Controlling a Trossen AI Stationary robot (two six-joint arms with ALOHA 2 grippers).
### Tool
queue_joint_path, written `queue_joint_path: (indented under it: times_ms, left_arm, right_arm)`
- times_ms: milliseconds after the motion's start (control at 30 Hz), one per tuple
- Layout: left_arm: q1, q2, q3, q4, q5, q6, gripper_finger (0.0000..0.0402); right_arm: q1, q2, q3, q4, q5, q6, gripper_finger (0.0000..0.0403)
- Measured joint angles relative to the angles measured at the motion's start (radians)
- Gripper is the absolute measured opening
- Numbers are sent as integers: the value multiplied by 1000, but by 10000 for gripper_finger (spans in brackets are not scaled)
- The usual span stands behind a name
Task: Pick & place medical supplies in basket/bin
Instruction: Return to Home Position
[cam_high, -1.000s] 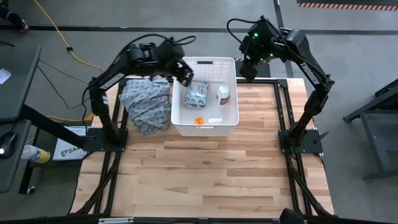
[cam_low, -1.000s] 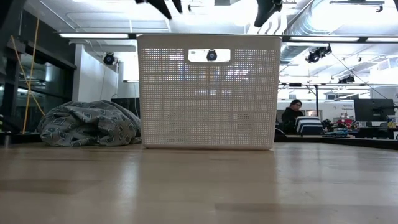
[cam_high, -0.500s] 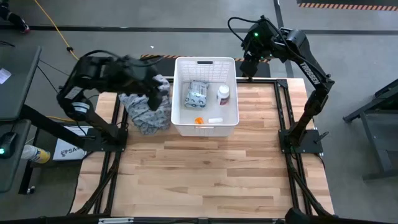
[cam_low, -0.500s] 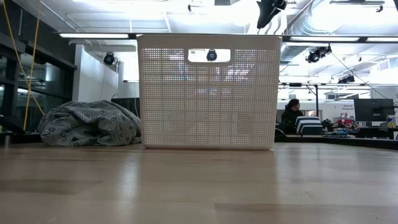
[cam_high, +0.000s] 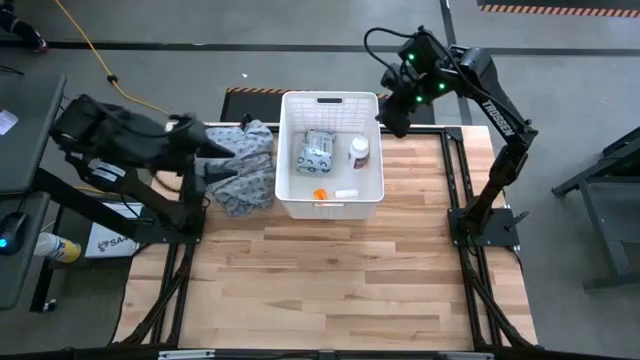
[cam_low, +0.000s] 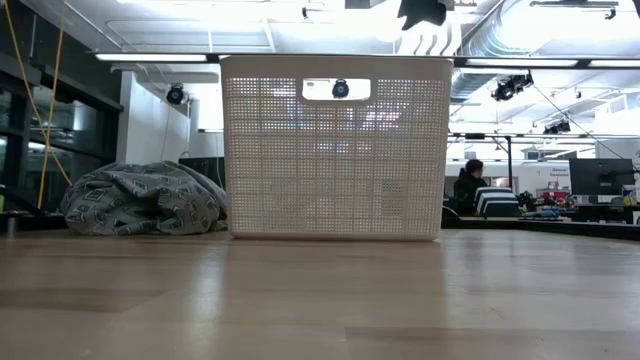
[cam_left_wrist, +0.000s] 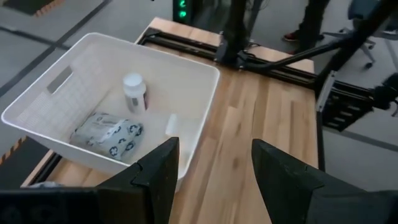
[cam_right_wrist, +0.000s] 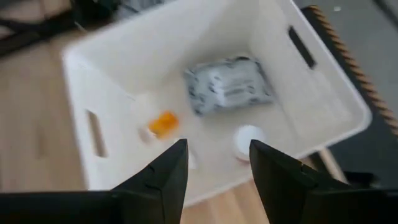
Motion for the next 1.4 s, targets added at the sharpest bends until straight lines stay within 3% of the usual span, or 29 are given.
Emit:
queue_joint_path:
  times_ms: [267,400,533,800,1100,1400]
  left_arm:
    - [-86,-162,-177,-1,-102,-61,232]
    - [-102,-281,-355,18,-147,-145,232]
    - [-100,-424,-585,151,-147,-150,232]
    - [-100,-726,-1036,436,-40,-68,232]
    - [-100,-992,-1418,607,41,-40,232]
    - [-100,-1172,-1686,756,108,-40,232]
  right_arm:
    - [6,0,0,53,-137,89,165]
    - [25,-10,0,83,-258,37,169]
    - [52,-26,0,135,-361,5,168]
    - [99,-63,0,202,-382,162,161]
    - [179,-111,0,202,-470,33,162]
    - [254,-183,0,196,-485,-46,158]
